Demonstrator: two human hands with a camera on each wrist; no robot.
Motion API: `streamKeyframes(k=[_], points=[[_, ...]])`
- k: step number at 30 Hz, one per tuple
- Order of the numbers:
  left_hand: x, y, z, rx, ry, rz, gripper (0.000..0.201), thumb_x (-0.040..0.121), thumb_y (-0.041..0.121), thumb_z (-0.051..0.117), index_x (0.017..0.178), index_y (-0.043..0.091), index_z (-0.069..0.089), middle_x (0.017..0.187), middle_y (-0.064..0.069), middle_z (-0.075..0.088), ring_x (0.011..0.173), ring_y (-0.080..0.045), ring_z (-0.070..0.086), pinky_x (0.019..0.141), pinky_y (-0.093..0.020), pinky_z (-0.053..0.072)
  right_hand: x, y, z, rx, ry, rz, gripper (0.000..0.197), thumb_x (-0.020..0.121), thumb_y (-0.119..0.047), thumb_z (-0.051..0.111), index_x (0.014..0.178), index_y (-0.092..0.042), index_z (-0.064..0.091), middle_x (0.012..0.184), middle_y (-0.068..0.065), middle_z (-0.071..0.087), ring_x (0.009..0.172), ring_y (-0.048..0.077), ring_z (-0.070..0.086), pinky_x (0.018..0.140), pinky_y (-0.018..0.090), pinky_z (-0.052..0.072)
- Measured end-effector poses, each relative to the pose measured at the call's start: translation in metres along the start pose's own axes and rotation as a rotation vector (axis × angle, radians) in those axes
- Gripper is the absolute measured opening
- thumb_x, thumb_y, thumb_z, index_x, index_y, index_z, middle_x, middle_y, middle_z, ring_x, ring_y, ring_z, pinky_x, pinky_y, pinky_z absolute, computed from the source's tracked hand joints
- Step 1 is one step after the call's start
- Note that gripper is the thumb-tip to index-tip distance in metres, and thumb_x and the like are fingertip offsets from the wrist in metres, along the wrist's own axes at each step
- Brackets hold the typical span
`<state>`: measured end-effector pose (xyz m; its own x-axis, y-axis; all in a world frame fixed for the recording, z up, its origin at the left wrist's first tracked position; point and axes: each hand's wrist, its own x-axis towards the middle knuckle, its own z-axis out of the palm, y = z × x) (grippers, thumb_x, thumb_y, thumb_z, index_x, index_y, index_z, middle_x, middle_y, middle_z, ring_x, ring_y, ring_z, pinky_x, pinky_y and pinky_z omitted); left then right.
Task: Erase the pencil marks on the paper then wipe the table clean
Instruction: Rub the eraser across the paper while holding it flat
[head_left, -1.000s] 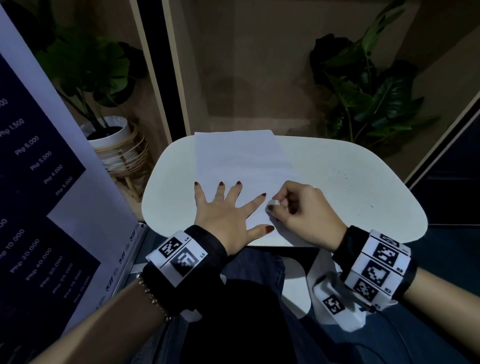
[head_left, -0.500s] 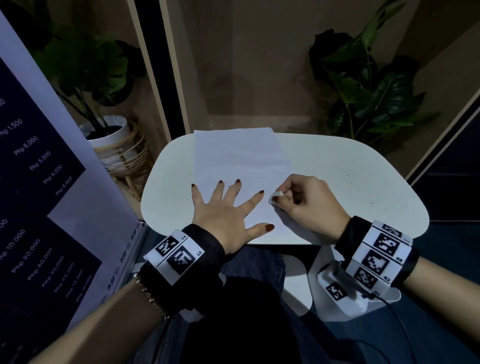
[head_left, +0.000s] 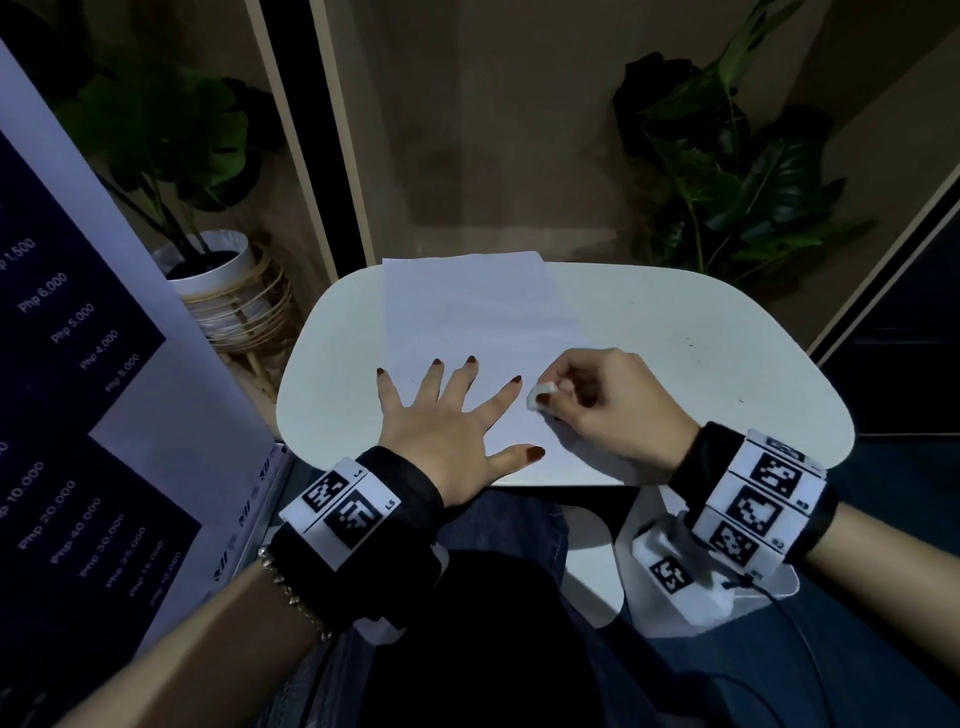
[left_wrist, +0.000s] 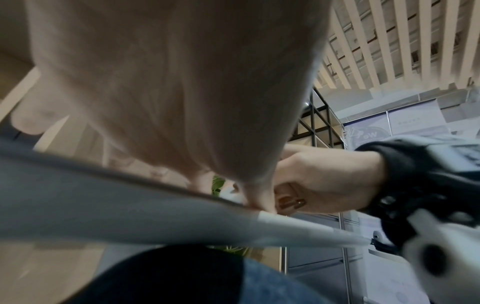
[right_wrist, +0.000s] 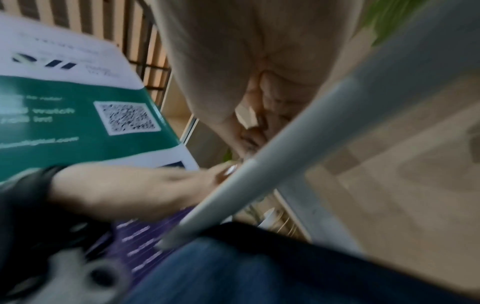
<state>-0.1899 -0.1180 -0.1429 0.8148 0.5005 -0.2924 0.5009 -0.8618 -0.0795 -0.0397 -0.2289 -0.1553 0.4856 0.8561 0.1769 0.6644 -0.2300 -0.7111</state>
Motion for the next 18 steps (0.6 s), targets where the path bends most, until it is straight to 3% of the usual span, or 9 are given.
streamKeyframes(k=[2,6,10,15,18], points=[[0.0,0.0,-0.001,-0.003,-0.007,0.001,0.076,0.084,0.082,0.01,0.148,0.052,-0.017,0.163,0.005,-0.017,0.15,-0.026,-0.014,0.111,-0.071,-0.004,0.001,0.003,-0.004,-0.009,0.022,-0.009,0.008,0.09,-0.018,0.068,0.082,-0.019,0.07,0.069,0.0,0.067,0.064,0.015,0.063,0.065,0.026,0.05],[0.0,-0.002,0.0,-0.011,-0.016,0.009,0.076,0.083,0.081,0.01,0.148,0.052,-0.017,0.163,0.005,-0.018,0.15,-0.025,-0.014,0.111,-0.071,-0.004,-0.002,-0.001,-0.003,0.023,-0.181,-0.063,0.002,0.089,-0.02,0.071,0.086,-0.019,0.071,0.069,-0.003,0.066,0.063,0.011,0.06,0.064,0.023,0.049],[0.0,-0.002,0.0,-0.015,-0.019,0.007,0.076,0.083,0.083,0.01,0.147,0.053,-0.018,0.163,0.005,-0.018,0.15,-0.025,-0.015,0.111,-0.07,-0.005,0.004,0.004,-0.006,0.025,-0.078,-0.064,0.005,0.09,-0.02,0.069,0.086,-0.02,0.072,0.068,-0.007,0.066,0.068,0.013,0.065,0.069,0.028,0.053],[0.0,-0.003,0.0,-0.017,-0.03,0.014,0.077,0.082,0.083,0.01,0.147,0.053,-0.017,0.163,0.006,-0.018,0.15,-0.024,-0.015,0.11,-0.071,-0.004,0.001,0.0,-0.014,0.031,-0.313,-0.128,0.003,0.091,-0.022,0.071,0.092,-0.019,0.073,0.068,-0.005,0.061,0.063,0.007,0.053,0.066,0.02,0.046],[0.0,-0.004,0.0,-0.013,-0.028,0.018,0.078,0.081,0.084,0.01,0.147,0.053,-0.018,0.163,0.006,-0.018,0.15,-0.024,-0.015,0.11,-0.071,-0.005,0.007,0.003,-0.014,-0.052,-0.169,-0.152,0.003,0.091,-0.023,0.07,0.092,-0.021,0.072,0.072,-0.005,0.065,0.065,0.011,0.057,0.066,0.024,0.046]])
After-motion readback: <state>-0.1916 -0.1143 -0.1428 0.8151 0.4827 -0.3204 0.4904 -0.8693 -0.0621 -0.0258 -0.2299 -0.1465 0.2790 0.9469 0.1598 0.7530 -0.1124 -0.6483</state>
